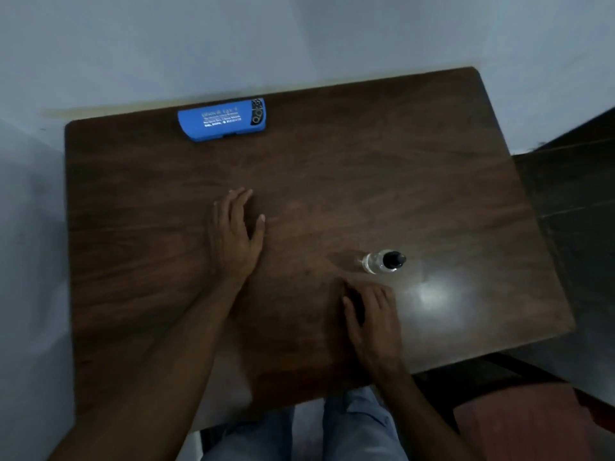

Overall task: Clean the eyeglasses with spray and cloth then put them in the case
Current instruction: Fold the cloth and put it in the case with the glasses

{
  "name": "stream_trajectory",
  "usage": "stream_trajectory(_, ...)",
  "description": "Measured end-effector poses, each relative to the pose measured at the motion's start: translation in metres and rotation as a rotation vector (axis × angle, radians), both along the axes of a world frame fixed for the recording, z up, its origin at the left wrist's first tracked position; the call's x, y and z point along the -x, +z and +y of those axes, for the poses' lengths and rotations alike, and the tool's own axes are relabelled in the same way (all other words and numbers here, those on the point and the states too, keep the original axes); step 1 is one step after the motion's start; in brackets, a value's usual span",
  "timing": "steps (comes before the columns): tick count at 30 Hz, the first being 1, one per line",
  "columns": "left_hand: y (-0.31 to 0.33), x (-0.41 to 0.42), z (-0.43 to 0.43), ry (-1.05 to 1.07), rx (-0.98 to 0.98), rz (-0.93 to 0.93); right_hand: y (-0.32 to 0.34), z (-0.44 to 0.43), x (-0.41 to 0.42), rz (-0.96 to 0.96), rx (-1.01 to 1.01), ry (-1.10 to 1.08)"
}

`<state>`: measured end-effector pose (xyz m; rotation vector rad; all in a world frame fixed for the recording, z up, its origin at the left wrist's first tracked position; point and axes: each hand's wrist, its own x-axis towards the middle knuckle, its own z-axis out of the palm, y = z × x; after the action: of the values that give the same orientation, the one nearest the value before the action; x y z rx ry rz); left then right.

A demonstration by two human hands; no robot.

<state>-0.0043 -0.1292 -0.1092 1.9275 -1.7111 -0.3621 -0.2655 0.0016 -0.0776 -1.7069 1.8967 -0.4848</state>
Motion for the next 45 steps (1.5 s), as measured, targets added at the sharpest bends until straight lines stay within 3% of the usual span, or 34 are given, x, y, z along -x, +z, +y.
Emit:
stream_trajectory(8, -0.004, 0.002, 0.002, 0.007, -0.013, -0.084, 0.011, -0.012, 0.021, -0.16, 0.026, -0.415)
stream_trajectory(19, -0.004, 0.008, -0.012, 0.005, -0.023, -0.145, 0.019, -0.043, 0.015, -0.225, -0.02, -0.437)
stream_trajectory(28, -0.009, 0.002, -0.072, 0.075, -0.036, -0.274, 0.033, -0.182, -0.029, -0.345, 0.176, -0.206)
stream_trajectory(35, -0.015, 0.004, -0.075, 0.103, -0.017, -0.311, 0.041, -0.292, -0.07, -0.268, 0.237, -0.023)
stream_trajectory(45, -0.013, 0.005, -0.077, 0.109, -0.012, -0.304, 0.016, -0.346, -0.095, -0.196, 0.206, 0.052)
